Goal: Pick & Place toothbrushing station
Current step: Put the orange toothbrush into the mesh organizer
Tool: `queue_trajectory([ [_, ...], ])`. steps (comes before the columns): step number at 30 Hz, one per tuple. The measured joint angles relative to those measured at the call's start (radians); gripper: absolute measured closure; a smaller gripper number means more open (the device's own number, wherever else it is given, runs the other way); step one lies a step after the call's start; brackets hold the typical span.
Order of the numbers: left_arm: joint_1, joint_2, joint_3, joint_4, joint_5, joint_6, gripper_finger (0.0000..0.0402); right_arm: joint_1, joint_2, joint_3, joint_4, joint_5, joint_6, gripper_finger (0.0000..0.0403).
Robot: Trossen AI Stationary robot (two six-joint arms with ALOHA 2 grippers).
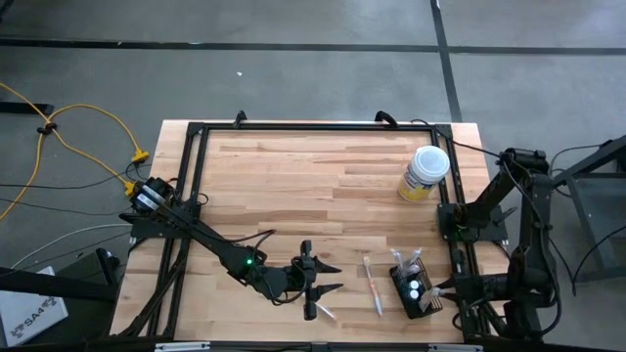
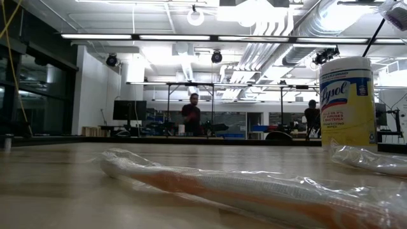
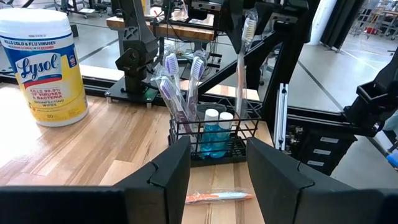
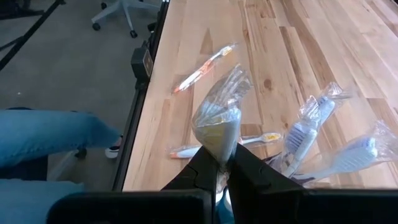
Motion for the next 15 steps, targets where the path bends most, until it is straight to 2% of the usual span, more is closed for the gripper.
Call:
queue_trajectory([
  [15,0.000,0.000,0.000,0.000,0.000,0.000,0.0250,-0.044,0.029,-0.036,0.074,-0.082,-0.024,0.0392],
])
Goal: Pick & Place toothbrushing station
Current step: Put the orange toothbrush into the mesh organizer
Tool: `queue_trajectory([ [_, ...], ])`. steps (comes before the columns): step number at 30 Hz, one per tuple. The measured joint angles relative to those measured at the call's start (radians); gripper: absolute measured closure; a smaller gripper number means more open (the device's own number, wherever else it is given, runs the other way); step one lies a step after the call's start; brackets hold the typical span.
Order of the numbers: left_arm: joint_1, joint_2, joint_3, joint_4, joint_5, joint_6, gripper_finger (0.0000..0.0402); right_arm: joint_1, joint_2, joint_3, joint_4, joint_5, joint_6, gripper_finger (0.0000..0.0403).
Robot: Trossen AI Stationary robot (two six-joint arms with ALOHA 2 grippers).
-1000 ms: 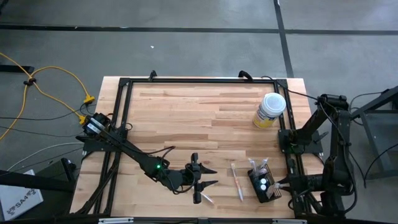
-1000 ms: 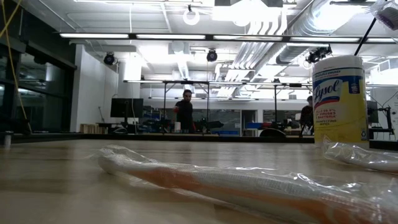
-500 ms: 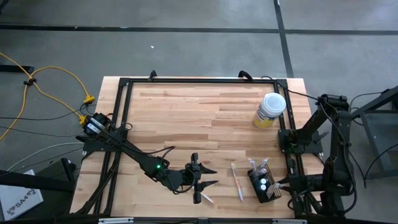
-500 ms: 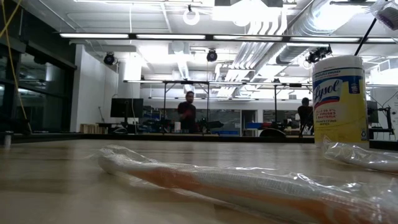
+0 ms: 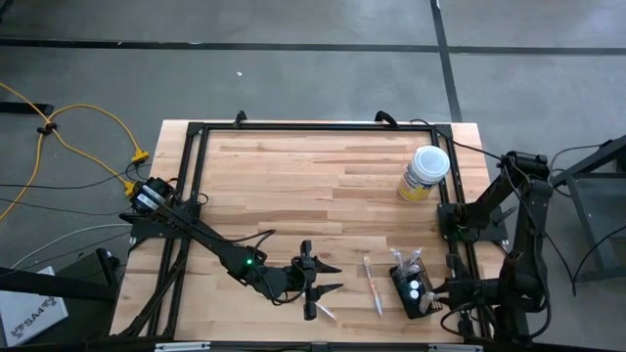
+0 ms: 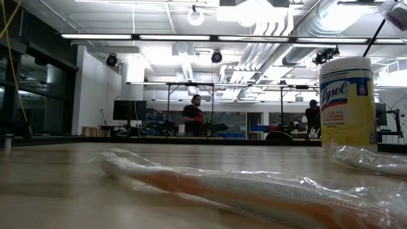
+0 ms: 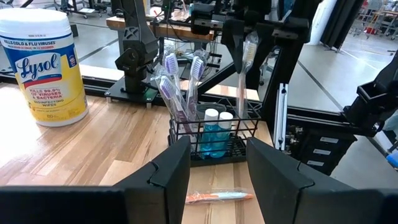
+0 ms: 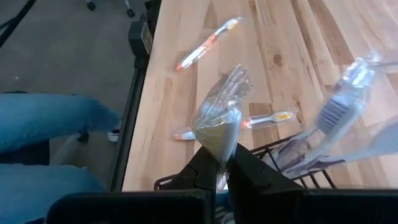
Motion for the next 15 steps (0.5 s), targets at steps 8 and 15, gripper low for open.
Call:
queue_trajectory([
  [8,0.000,0.000,0.000,0.003,0.000,0.000,0.0250,0.000,-0.001,-0.015,0.041,-0.010,-0.001,0.0366],
  [15,0.000,0.000,0.000,0.003,0.000,0.000,0.0250,0.000,-0.002,-0.015,0.054,-0.009,-0.003,0.0348],
])
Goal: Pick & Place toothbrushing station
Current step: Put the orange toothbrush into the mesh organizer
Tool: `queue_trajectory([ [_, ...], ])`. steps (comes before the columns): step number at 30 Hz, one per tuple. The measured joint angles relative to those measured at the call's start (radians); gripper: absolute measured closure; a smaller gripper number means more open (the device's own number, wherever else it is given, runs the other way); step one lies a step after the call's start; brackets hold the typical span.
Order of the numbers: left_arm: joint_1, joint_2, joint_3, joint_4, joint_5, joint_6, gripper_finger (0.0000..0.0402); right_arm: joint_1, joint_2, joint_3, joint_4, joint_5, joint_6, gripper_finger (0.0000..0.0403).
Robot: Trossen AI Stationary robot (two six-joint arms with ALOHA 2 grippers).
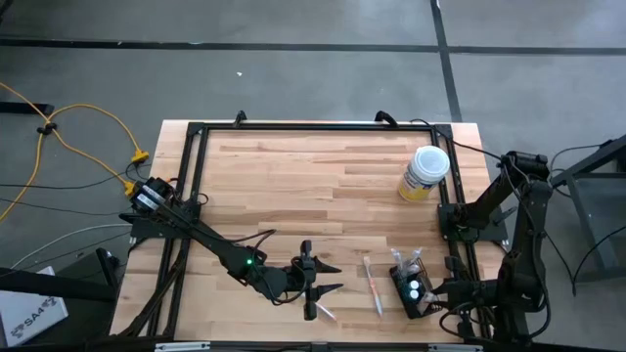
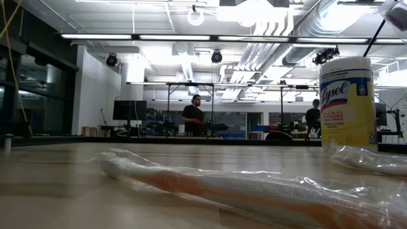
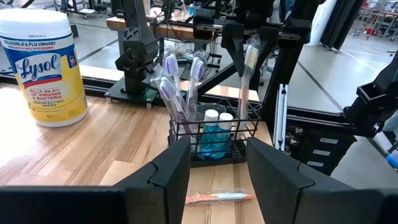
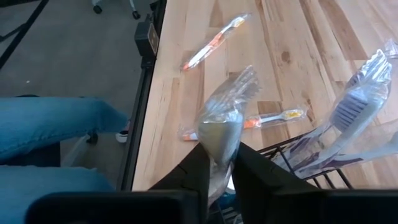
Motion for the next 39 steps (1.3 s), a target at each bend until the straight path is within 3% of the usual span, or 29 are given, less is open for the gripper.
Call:
queue_trajectory([
  [21,0.000,0.000,0.000,0.000,0.000,0.000,0.0250,-0.024,-0.001,0.000,0.018,-0.037,-0.012,0.0264],
  [39,0.000,0.000,0.000,0.005,0.000,0.000,0.0250,-0.143,-0.002,0.000,0.183,-0.135,-0.330,0.0252],
])
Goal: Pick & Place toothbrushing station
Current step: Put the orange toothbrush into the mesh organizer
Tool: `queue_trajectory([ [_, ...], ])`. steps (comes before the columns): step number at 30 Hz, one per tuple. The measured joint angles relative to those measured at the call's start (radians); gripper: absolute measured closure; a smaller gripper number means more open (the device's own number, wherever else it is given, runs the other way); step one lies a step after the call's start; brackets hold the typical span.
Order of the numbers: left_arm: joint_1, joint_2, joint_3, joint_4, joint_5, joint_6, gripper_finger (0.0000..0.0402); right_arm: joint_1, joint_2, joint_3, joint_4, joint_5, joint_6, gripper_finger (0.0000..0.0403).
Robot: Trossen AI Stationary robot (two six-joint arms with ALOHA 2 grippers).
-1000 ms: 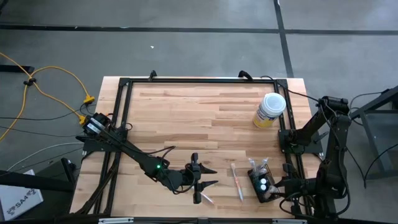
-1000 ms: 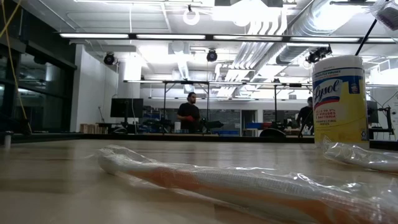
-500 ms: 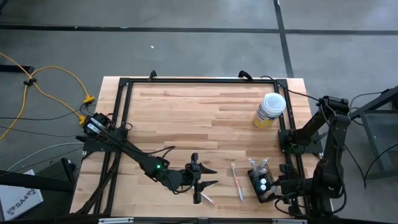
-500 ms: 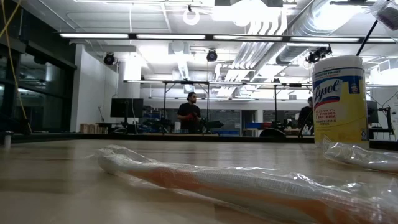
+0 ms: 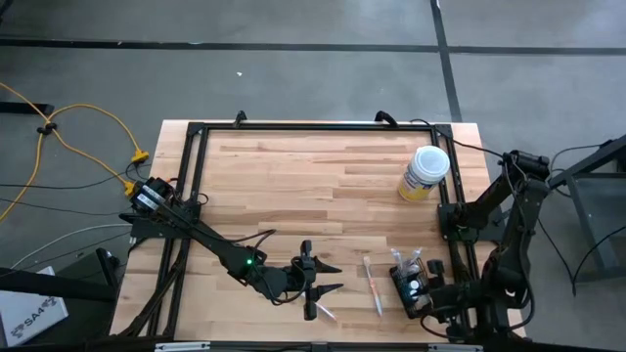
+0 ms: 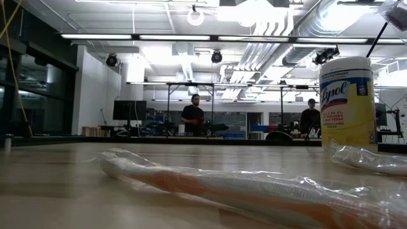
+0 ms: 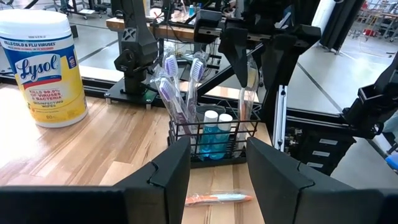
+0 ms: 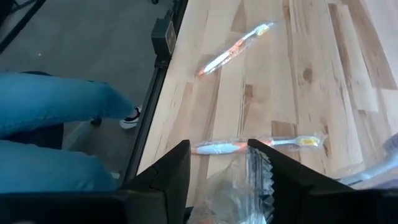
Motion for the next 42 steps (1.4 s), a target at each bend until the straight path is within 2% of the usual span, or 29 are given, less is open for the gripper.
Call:
queue_trajectory([
  [9,0.000,0.000,0.000,0.000,0.000,0.000,0.0250,-0.035,0.000,0.000,0.043,0.002,-0.122,0.0252],
  [25,0.000,0.000,0.000,0.000,0.000,0.000,0.0250,-0.121,-0.040,0.000,0.239,-0.023,-0.433,0.0252],
  [31,0.000,0.000,0.000,0.000,0.000,-0.004,0.0250,-0.195,-0.058,0.000,0.343,-0.110,-0.536,0.0252],
  [38,0.000,0.000,0.000,-0.013,-0.056,-0.025,0.0250,-0.350,-0.057,0.000,0.349,-0.342,-0.541,0.0252],
  [42,-0.012,0.000,0.000,-0.040,-0.100,-0.037,0.0250,-0.412,-0.057,0.000,0.390,-0.439,-0.594,0.0252],
])
